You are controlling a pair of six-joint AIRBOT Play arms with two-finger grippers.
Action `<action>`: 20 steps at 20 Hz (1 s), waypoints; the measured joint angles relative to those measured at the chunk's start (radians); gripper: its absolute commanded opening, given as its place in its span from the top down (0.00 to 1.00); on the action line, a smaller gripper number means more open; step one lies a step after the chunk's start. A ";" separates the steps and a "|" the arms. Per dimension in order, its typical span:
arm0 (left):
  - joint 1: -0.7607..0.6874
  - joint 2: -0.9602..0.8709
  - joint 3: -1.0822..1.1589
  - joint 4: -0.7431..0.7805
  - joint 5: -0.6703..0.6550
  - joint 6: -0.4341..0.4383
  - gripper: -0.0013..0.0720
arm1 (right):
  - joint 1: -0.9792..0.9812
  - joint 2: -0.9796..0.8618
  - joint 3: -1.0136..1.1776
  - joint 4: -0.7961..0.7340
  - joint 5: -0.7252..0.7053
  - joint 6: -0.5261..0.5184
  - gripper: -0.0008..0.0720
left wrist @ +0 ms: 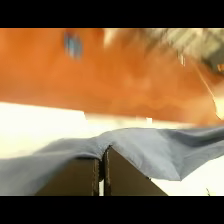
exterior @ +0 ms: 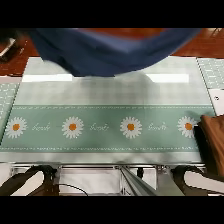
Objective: Fold the shirts.
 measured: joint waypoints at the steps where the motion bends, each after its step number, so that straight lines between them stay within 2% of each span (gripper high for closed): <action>1: 0.009 0.014 0.095 0.038 -0.027 -0.011 0.95 | -0.010 0.046 0.023 -0.014 0.016 0.001 0.96; 5: 0.038 0.127 0.339 0.273 -0.137 -0.067 0.95 | -0.054 0.245 0.071 -0.096 0.093 0.001 0.96; 9: 0.046 0.285 0.415 0.512 -0.227 -0.100 0.95 | -0.068 0.412 0.083 -0.167 0.157 0.010 0.96; 14: -0.051 0.443 0.417 0.729 -0.288 -0.151 0.95 | -0.073 0.597 -0.048 -0.223 0.234 0.035 0.96; 20: -0.183 0.478 0.250 0.905 -0.396 -0.225 0.95 | -0.073 0.720 -0.365 -0.225 0.252 0.042 0.96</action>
